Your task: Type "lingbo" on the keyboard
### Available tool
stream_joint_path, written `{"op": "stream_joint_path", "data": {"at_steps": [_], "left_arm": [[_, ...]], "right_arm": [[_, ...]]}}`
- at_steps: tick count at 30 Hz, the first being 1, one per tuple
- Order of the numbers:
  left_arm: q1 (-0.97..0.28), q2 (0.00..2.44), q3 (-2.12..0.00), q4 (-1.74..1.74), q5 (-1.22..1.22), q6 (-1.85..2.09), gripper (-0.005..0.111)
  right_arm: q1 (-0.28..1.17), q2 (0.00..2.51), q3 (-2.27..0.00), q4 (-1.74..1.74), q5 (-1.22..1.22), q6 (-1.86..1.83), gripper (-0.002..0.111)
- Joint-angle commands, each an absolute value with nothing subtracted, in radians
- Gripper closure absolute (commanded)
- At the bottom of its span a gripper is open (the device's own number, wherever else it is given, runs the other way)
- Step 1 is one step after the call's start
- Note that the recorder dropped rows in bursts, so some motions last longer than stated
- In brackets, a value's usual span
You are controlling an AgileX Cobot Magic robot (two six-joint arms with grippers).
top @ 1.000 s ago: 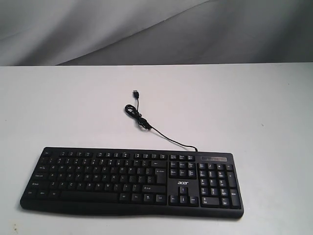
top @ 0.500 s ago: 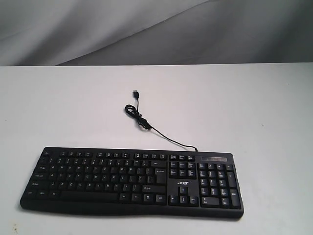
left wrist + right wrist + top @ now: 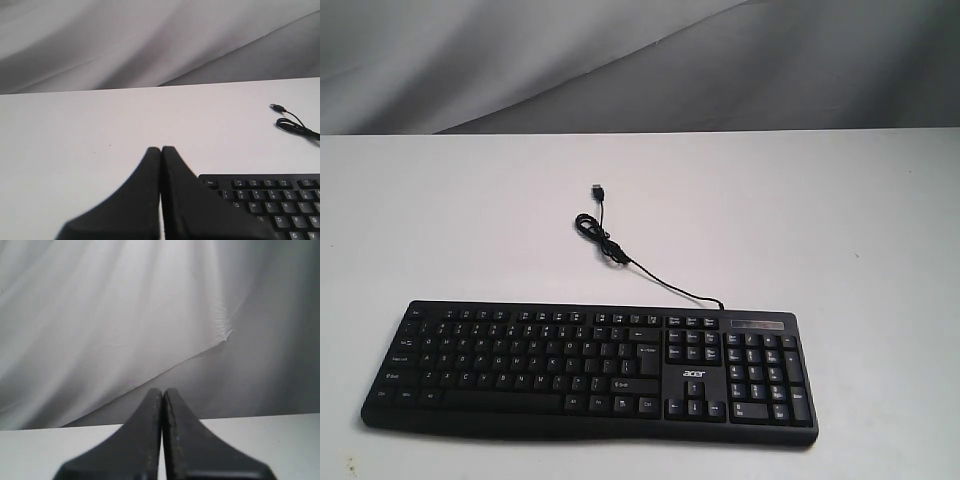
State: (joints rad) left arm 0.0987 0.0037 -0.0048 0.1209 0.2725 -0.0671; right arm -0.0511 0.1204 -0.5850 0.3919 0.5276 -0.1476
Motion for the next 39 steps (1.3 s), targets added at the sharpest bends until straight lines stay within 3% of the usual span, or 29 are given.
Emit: {"op": "stream_joint_path", "data": {"at_steps": [1, 5, 13, 25, 39], "left_arm": [[0.100, 0.000, 0.000, 0.117, 0.266, -0.069, 0.106], [0.100, 0.000, 0.000, 0.117, 0.266, -0.069, 0.106], [0.100, 0.000, 0.000, 0.117, 0.266, -0.069, 0.106], [0.100, 0.000, 0.000, 0.117, 0.266, -0.069, 0.106], [0.100, 0.000, 0.000, 0.117, 0.266, -0.069, 0.106]], "right_arm": [[-0.060, 0.089, -0.576, 0.202, 0.514, -0.067, 0.108], [-0.060, 0.034, -0.441, -0.062, 0.388, 0.031, 0.108], [-0.060, 0.000, -0.211, -0.093, 0.232, 0.033, 0.108], [-0.060, 0.000, -0.006, -0.093, 0.221, 0.029, 0.108], [-0.060, 0.000, 0.000, -0.086, 0.333, 0.031, 0.108]]}}
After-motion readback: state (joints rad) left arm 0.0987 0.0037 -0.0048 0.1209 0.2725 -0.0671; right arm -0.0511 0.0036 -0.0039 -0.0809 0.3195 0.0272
